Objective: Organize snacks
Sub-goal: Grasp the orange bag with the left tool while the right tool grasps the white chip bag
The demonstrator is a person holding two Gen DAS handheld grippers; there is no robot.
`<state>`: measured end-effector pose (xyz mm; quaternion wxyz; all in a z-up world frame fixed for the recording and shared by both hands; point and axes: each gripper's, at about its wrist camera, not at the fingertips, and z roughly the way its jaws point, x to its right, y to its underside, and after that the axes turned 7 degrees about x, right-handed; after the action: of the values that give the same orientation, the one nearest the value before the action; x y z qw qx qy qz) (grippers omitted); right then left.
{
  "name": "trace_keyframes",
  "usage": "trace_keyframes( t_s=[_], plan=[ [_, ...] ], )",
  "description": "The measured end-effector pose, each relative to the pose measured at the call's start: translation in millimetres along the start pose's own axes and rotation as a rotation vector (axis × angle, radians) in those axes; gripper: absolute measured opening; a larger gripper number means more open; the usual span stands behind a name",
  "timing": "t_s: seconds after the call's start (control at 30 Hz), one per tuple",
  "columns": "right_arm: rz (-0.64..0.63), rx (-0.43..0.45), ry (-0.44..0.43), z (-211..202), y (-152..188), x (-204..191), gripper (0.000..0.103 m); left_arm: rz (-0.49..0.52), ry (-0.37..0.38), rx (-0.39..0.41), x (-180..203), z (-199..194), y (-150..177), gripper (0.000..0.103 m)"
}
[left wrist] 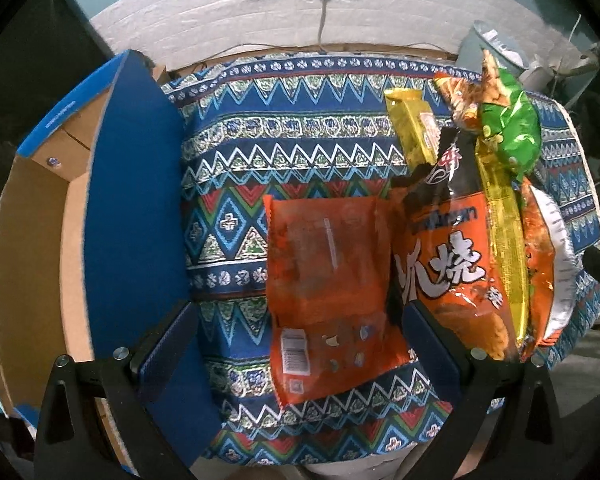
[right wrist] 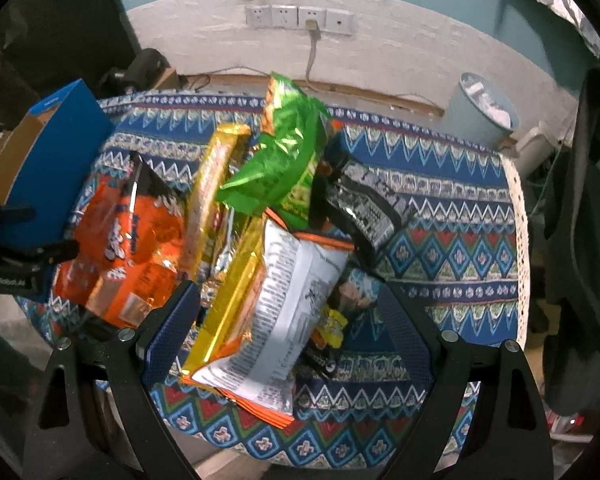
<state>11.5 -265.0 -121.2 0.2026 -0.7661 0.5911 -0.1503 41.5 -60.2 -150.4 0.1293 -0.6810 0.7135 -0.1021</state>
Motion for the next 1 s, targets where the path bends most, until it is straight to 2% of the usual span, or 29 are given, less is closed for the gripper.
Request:
trace_keyframes(
  t_s=[0.27, 0.43, 0.7, 1.0],
  plan=[
    [0.018, -0.07, 0.035, 25.9, 12.5, 10.2, 0.089, 0.062, -0.072, -0.025, 17.9, 30.4, -0.7, 0.103],
    [0.019, -0.1, 0.033, 37.7, 17.9, 10.9, 0.089, 0.085, -0.091, -0.017, 23.7, 40.5, -2.3, 0.103],
    [0.005, -0.149, 0.053, 57.9, 26.5, 7.7, 0.089, -0.007, -0.008, -0.058, -3.9, 63.5, -6.0, 0.103],
    [-0.014, -0.17, 0.058, 66.7, 28.4, -1.1, 0.089, -0.01, -0.001, -0.071, -21.3, 62.4, -1.6, 0.103]
  ],
)
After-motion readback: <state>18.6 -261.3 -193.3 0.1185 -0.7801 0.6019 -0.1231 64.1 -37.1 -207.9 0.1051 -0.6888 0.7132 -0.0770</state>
